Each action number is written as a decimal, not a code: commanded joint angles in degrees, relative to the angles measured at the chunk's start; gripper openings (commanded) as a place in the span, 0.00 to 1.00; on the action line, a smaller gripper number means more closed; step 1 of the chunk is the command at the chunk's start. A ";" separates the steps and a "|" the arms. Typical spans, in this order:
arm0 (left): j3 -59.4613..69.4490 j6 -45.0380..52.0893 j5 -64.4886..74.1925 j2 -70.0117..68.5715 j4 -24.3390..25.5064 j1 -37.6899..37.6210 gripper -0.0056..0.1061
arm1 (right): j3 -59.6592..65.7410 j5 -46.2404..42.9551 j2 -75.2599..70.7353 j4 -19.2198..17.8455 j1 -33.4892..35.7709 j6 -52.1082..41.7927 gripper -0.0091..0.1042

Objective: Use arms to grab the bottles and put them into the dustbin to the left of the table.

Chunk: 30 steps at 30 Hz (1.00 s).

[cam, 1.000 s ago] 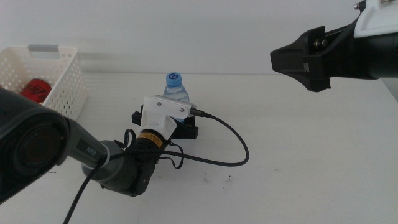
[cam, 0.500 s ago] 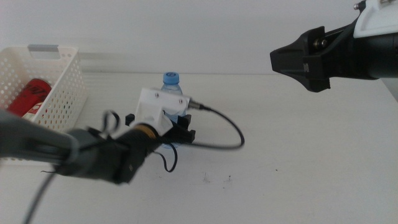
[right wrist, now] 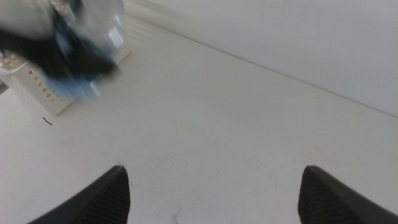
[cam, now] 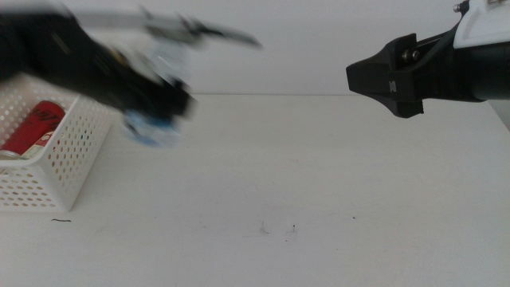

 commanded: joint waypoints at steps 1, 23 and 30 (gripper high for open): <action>-8.18 5.08 8.01 -0.37 -0.70 5.92 0.03 | -0.25 -0.46 -0.14 -0.13 0.05 -0.39 0.89; -35.39 10.37 23.78 27.75 -0.65 32.33 0.04 | -0.25 -0.46 -0.14 -0.13 0.05 -0.39 0.89; -35.48 13.62 20.65 32.03 -1.32 32.68 0.30 | -0.25 -0.46 -0.14 -0.13 0.05 -0.39 0.89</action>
